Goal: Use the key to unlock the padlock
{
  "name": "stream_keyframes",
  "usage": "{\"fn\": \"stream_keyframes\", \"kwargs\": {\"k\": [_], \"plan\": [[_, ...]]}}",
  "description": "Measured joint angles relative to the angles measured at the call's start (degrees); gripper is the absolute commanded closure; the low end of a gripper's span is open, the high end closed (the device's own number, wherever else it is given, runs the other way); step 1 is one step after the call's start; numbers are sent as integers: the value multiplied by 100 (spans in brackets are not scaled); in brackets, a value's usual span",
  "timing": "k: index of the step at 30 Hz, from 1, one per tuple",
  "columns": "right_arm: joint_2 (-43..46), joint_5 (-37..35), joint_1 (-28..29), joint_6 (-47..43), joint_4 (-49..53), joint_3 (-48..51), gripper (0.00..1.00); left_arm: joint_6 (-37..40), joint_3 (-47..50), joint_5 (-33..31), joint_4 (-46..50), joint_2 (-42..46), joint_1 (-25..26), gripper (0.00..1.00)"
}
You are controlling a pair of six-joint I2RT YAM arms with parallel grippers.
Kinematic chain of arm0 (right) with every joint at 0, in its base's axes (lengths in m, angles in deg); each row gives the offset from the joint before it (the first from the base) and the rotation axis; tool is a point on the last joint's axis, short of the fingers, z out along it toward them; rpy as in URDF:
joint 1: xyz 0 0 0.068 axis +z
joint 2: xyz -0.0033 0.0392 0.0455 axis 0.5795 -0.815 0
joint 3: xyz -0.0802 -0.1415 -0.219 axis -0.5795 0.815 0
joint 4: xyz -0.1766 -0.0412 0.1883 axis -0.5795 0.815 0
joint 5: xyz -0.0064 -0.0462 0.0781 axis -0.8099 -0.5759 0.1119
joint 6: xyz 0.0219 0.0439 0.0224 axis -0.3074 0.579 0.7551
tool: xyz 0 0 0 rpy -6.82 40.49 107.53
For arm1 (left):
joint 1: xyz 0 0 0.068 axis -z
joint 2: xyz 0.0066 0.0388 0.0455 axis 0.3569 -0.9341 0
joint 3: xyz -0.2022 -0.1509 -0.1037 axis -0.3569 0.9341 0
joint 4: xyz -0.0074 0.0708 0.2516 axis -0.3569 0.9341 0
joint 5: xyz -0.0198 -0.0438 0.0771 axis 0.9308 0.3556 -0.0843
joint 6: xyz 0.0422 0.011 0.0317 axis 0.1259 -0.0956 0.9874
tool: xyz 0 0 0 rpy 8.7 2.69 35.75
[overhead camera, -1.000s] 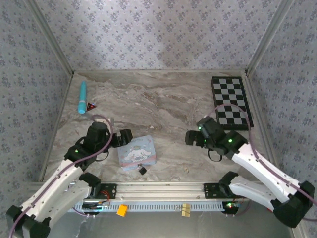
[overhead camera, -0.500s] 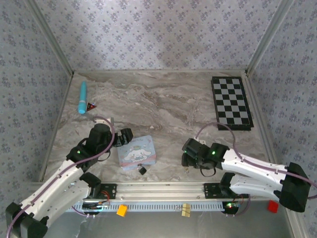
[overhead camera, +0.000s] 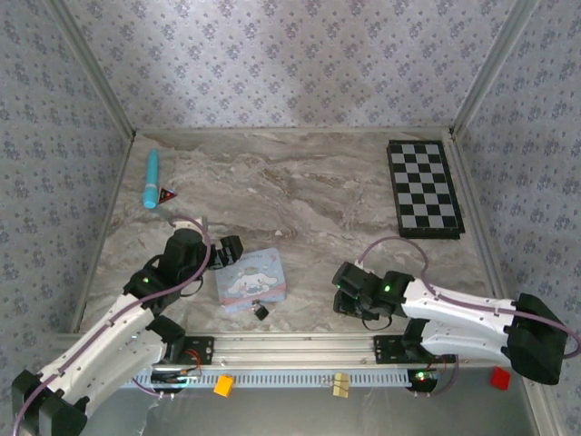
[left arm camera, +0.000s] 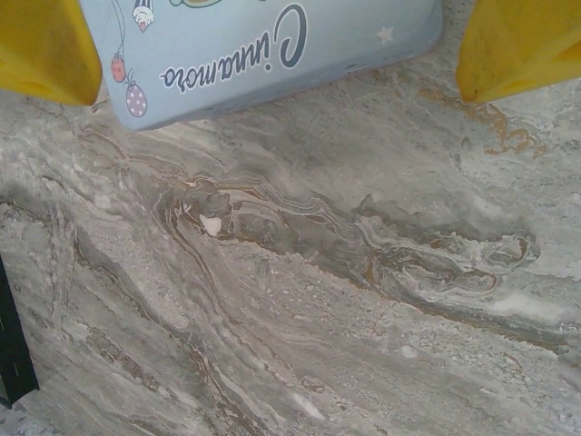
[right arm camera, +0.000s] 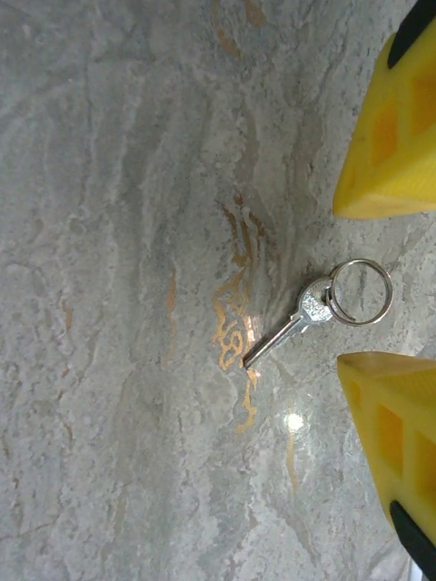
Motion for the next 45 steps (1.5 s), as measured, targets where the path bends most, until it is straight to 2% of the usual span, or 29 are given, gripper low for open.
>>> {"fn": "stream_keyframes", "kwargs": {"k": [13, 33, 45], "plan": [[-516, 197, 101, 122, -343, 57, 64, -66, 79, -2, -79, 0, 0, 0], [-1532, -118, 417, -55, 310, -702, 71, -61, 79, -33, -149, -11, 0, 0], [-1569, -127, 514, -96, 328, -813, 75, -61, 81, -85, -149, -15, 0, 0]]}}
